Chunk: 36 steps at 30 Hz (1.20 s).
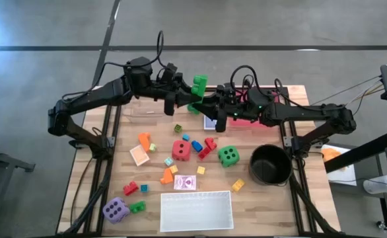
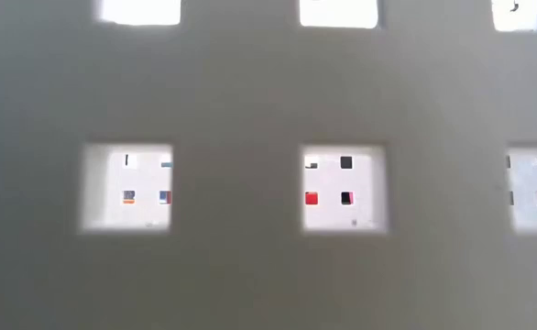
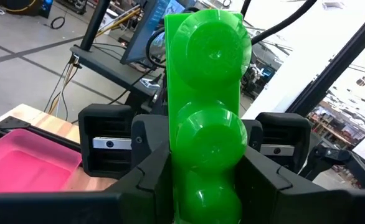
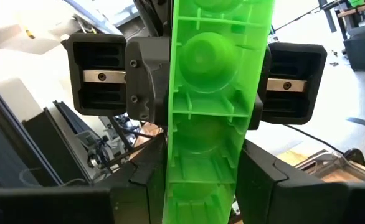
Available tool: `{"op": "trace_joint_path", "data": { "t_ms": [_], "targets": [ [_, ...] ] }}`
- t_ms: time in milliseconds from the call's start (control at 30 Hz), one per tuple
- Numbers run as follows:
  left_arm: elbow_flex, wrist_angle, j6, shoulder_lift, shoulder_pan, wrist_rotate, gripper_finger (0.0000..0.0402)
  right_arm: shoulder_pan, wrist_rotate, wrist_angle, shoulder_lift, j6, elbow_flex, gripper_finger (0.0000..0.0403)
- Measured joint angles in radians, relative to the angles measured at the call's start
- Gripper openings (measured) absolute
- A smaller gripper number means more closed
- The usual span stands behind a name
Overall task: Pick & Place Toys
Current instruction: Put the green game piece into the red bin
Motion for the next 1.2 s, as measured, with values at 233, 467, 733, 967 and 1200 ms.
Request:
{"op": "trace_joint_path", "data": {
  "t_ms": [233, 467, 733, 967, 1200],
  "targets": [
    [0.001, -0.046, 0.015, -0.007, 0.001, 0.031, 0.0315, -0.008, -0.025, -0.082, -0.034, 0.001, 0.001, 0.0129],
    [0.001, -0.222, 0.023, -0.051, 0.032, 0.024, 0.0370, -0.044, 0.009, -0.300, -0.118, 0.025, 0.016, 0.0129],
    [0.000, -0.488, 0.026, -0.108, 0.047, -0.046, 0.0320, -0.192, 0.161, -0.914, -0.185, 0.188, 0.110, 0.0129],
    [-0.001, -0.602, 0.058, -0.131, 0.048, -0.069, 0.0316, -0.370, 0.153, -1.339, -0.146, 0.279, 0.192, 0.0129],
    [-0.001, -0.605, 0.042, -0.138, 0.048, -0.074, 0.0316, -0.517, 0.124, -1.578, -0.073, 0.268, 0.191, 0.0129]
  ]
}}
